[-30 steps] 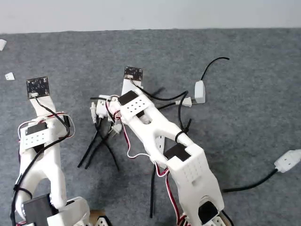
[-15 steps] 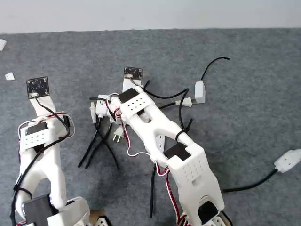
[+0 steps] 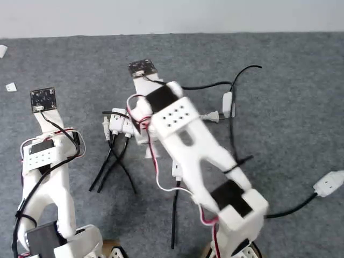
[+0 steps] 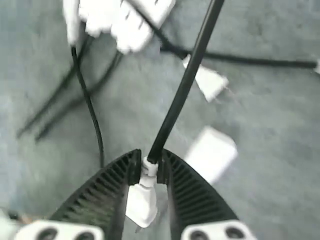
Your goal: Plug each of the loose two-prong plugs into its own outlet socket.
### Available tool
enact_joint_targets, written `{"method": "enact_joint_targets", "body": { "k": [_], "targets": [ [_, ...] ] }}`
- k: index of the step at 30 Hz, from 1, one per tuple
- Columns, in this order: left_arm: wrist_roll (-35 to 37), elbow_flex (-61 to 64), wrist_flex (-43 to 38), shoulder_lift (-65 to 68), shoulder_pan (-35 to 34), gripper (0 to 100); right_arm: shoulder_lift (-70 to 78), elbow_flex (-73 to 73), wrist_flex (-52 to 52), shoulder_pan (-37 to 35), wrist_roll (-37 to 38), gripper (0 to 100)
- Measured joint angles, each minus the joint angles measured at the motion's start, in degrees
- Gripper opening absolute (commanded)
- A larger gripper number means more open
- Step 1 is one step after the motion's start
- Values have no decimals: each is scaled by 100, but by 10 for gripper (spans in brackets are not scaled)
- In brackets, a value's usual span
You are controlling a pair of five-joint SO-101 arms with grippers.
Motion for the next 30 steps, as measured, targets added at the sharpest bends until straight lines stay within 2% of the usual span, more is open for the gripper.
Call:
{"method": "enact_joint_targets", "body": {
  "k": [3,8,11,16,22,27,30],
  "targets": [
    [0,0,0,0,0,98,-475,18,422,352,176,8],
    [0,0,0,0,0,98,-1240,853,360,1196,273,8],
    [0,0,0,0,0,98,-1714,1574,105,1459,422,8],
    [0,0,0,0,0,98,-2242,3095,-826,1960,519,8],
    [0,0,0,0,0,98,-2259,4976,-2391,2699,1055,8],
    [0,0,0,0,0,98,-1864,5530,-3288,3411,1442,9],
    [0,0,0,0,0,98,-1477,5538,-3666,3534,1846,9]
  ]
}}
